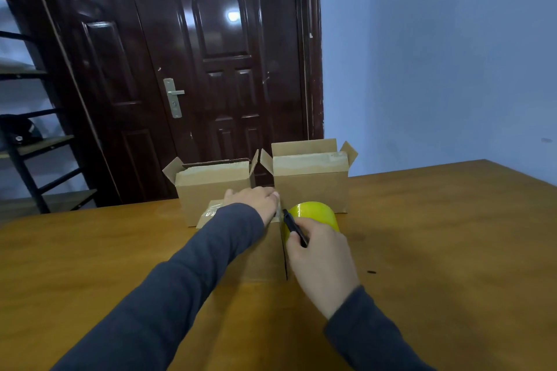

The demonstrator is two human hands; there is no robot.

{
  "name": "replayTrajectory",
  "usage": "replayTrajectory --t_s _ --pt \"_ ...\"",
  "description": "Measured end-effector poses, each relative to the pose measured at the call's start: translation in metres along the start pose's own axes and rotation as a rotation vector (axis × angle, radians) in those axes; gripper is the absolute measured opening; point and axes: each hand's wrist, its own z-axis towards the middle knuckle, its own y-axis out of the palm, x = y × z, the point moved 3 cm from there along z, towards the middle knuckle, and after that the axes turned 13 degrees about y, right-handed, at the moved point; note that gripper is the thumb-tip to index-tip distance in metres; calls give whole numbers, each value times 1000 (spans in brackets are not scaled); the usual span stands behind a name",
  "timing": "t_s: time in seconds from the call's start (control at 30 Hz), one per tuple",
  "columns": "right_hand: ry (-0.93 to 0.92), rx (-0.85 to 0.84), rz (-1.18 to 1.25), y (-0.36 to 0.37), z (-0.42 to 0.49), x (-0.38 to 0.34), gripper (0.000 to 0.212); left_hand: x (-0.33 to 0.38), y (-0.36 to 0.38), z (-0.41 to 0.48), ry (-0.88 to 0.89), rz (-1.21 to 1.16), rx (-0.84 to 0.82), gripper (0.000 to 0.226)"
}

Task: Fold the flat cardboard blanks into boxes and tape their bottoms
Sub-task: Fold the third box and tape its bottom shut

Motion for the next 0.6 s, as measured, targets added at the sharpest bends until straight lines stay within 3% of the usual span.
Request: replayTrajectory --t_s 0.43,0.6 --pt "37 -146 110 -25 -34 11 38 -4 6 4 7 -33 48 46" --pt "95 14 224 -56 -29 18 32 -5 6 2 -1 -25 36 46"
